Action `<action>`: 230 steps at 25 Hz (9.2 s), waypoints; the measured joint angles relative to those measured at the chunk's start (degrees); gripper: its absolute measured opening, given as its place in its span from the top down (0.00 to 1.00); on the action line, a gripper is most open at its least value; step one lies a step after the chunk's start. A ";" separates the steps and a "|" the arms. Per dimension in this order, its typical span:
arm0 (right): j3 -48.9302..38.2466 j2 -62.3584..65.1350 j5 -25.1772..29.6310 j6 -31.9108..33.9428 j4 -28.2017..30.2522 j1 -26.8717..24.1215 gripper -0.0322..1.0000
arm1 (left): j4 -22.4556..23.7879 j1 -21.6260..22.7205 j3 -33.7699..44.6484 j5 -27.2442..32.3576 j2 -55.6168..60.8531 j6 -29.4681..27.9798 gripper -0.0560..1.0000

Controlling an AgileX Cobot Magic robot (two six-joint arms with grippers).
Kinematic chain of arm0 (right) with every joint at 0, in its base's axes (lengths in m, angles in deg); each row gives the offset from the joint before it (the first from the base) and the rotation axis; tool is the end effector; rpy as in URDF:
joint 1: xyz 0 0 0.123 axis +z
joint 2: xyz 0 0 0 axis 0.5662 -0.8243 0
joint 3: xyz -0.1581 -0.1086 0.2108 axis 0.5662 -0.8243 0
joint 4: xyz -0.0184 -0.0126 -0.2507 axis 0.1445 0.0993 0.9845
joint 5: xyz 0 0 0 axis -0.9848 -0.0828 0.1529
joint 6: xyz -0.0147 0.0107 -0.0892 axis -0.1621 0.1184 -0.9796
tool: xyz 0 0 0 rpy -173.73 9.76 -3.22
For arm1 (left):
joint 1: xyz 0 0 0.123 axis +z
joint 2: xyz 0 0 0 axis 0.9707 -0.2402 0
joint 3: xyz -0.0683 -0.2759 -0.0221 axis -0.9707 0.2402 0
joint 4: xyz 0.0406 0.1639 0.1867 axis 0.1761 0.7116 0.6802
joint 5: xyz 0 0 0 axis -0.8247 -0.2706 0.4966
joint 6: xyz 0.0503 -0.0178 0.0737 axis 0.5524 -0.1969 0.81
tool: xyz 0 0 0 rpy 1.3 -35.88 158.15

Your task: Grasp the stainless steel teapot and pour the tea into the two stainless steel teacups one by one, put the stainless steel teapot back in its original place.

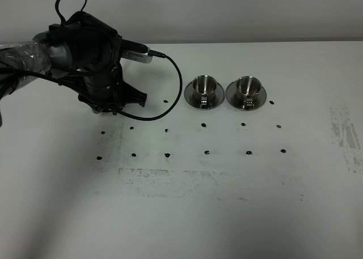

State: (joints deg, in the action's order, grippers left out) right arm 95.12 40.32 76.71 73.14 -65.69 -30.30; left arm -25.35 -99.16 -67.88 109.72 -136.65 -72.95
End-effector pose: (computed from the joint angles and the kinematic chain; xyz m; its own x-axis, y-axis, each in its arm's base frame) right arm -0.0118 0.0063 0.2789 -0.4598 -0.1503 -0.8752 -0.1961 0.9784 -0.0650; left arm 0.4219 -0.1571 0.1588 -0.9159 0.2861 -0.2814 0.2377 0.9517 0.1941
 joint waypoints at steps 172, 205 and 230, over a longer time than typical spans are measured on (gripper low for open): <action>0.00 0.00 0.00 0.00 -0.05 0.00 0.52 | -10.46 -7.37 -57.28 5.76 -23.15 92.81 0.76; 0.00 0.00 0.00 0.00 -0.05 0.00 0.52 | -1.24 -9.92 -57.28 0.06 -25.95 109.12 0.76; 0.00 0.00 0.00 0.00 -0.05 0.00 0.52 | 4.78 -11.30 -57.28 -0.93 -25.95 110.78 0.76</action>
State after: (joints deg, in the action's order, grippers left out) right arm 95.12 40.32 76.71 73.14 -65.74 -30.30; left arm -20.57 -110.46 -125.16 108.79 -162.59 37.83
